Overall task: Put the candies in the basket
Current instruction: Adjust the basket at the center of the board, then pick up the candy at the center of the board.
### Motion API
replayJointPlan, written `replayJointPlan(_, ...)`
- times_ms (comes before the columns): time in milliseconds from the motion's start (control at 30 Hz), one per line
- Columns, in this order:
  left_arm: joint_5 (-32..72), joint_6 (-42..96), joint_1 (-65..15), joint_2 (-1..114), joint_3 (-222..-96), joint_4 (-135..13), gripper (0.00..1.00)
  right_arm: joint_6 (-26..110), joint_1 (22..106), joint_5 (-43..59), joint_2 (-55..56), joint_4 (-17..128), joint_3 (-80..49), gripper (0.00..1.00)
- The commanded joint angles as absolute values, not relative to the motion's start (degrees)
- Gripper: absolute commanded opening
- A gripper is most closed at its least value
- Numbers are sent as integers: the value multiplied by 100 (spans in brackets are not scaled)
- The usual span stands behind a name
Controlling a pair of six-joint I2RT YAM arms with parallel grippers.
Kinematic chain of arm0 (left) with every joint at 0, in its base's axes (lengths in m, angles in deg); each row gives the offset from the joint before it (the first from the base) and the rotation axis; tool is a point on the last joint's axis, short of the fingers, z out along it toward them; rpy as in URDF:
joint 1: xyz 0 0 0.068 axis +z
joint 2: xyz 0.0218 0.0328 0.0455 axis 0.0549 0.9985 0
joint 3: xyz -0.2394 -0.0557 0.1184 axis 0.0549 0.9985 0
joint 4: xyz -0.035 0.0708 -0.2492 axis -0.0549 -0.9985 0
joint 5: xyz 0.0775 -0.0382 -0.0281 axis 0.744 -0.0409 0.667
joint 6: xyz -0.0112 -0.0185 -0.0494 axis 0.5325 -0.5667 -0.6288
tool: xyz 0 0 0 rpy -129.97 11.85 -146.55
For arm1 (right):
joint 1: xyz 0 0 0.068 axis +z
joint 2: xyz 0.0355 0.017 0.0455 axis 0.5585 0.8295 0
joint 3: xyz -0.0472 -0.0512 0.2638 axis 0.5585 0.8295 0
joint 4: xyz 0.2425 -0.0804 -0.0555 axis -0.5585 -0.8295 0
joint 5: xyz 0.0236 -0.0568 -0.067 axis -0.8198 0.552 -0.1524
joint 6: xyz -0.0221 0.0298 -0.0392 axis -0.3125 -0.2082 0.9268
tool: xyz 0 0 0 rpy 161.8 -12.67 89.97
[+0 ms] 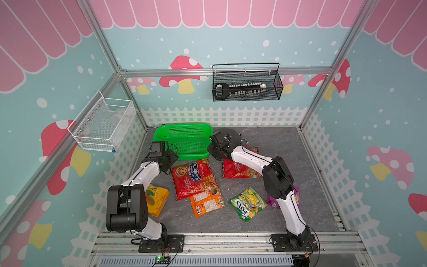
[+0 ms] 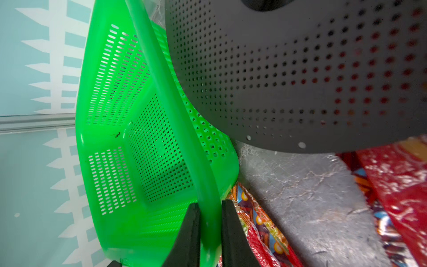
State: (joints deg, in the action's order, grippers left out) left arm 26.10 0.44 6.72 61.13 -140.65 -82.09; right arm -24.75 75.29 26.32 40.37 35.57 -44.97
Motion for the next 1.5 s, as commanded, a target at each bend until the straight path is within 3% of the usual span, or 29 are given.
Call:
replayJointPlan(0,2427,168,556,6229,-14136,-8249,69,-2655,7341,3048,3765,3120,-4228,0)
replayJointPlan(133,2309,317,462,6212,-14156,-8249,69,-2206,7153,2721,3856,3125,-4295,1)
replayJointPlan(333,2431,488,383,5914,-14086,-8256,70,-1690,7091,2601,3768,3129,-4314,26)
replayJointPlan(800,2835,1398,-142,4972,-13816,-8408,71,779,7095,2790,2509,3060,-3397,49)
replayJointPlan(933,2891,1694,-138,4958,-13973,-8425,72,1463,7212,2525,2426,2999,-2930,48)
replayJointPlan(1100,2962,2039,-124,5193,-14218,-8424,73,1826,7457,2979,2648,3003,-2700,49)
replayJointPlan(1467,2493,2225,-93,5549,-14301,-8304,74,1508,7667,4033,3405,2930,-2840,54)
